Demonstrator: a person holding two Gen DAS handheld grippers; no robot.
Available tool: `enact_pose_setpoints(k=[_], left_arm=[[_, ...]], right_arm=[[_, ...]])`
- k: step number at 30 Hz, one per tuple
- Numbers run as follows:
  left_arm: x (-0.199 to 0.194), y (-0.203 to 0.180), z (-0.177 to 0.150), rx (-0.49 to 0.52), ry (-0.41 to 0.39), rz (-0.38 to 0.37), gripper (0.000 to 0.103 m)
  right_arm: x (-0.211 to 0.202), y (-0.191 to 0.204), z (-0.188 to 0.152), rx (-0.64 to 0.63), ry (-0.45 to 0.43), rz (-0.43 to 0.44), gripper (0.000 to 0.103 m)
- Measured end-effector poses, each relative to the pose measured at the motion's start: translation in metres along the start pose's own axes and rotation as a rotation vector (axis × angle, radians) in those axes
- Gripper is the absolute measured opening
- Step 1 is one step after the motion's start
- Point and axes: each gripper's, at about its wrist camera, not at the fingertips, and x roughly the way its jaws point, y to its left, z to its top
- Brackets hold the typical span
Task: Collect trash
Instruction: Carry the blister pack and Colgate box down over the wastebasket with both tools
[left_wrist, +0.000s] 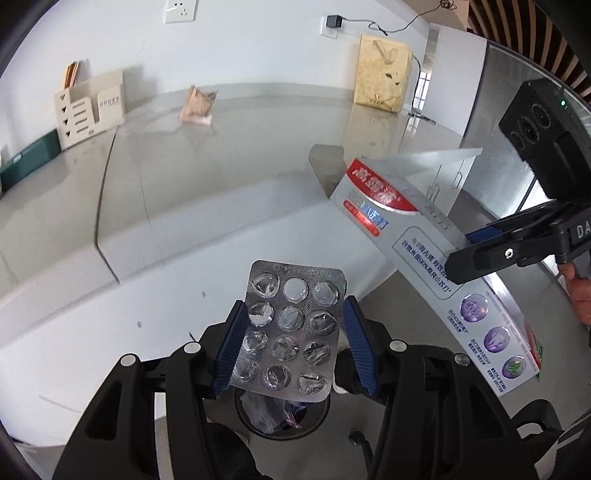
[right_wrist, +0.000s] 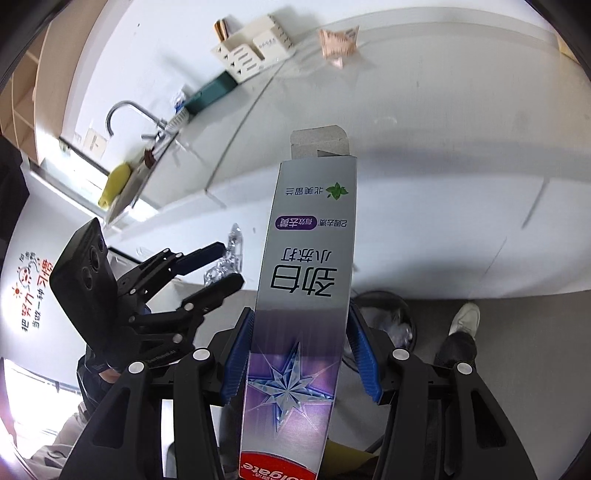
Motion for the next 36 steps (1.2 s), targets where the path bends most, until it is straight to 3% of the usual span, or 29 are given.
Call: enact_pose_setpoints(k=[10, 18, 28, 36], left_arm=[[0.04, -0.021, -0.077, -0.094, 0.114, -0.002, 0.054], [0.094, -0.008, -0.124, -0.181, 0.226, -0.035, 0.053], [0.192, 0.022, -0.177, -0.257, 0.355, -0.002, 0.054], [0.286, 0.053, -0.222, -0.296, 0.47, 0.015, 0.053]], right_arm=[[0.055, -0.018, -0.057, 0.044, 0.103, 0.018, 0.054], [0.133, -0.048, -0.067, 0.11, 0.201, 0.005, 0.054], [0.246, -0.094, -0.084, 0.111, 0.283, -0.041, 0.054], [0.345, -0.132, -0.101, 0.177, 0.397, -0.075, 0.053]])
